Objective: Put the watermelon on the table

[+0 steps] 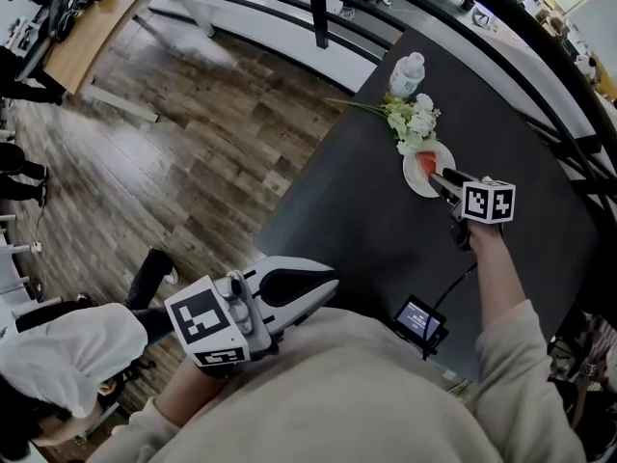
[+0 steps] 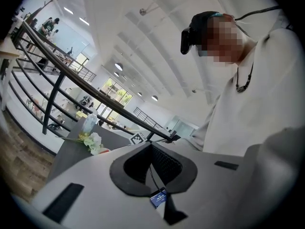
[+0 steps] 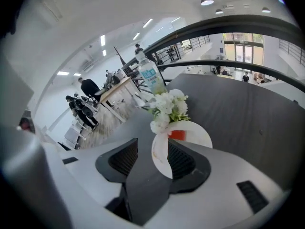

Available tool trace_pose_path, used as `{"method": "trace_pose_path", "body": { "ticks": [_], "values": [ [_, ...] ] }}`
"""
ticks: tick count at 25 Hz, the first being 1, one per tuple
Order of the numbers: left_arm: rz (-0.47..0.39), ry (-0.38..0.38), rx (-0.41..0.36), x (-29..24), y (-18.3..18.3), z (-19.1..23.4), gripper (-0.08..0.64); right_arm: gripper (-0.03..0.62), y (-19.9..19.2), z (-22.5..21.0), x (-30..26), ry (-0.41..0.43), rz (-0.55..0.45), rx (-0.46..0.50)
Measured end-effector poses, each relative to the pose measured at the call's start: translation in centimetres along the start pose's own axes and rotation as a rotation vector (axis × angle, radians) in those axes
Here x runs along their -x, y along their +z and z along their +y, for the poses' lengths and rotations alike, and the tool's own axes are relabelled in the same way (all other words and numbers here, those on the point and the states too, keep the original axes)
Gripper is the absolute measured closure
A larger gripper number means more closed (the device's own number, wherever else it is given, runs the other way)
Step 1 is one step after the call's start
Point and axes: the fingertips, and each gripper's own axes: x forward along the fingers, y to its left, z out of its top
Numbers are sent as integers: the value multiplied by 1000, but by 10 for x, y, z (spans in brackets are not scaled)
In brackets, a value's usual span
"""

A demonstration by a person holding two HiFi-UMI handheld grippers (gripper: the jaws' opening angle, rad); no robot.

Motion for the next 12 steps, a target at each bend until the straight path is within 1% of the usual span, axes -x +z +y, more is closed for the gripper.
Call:
{"method": "trace_pose_path", "body": {
  "ticks": [3,6,10,12],
  "values": [
    [15,-6,-33,-1,10,-1,557,427,9,38,33,53,-61,50],
    [27,-12,-70,-2,23,3,557,511,25,77,76,115,-169,78],
    [50,-69,-135,-17,44,-4,557,554,35,120,129,155,-242,179],
    [64,-108,-159,-27,51,-13,557,565,40,137,159,168,-293,175]
  ]
}}
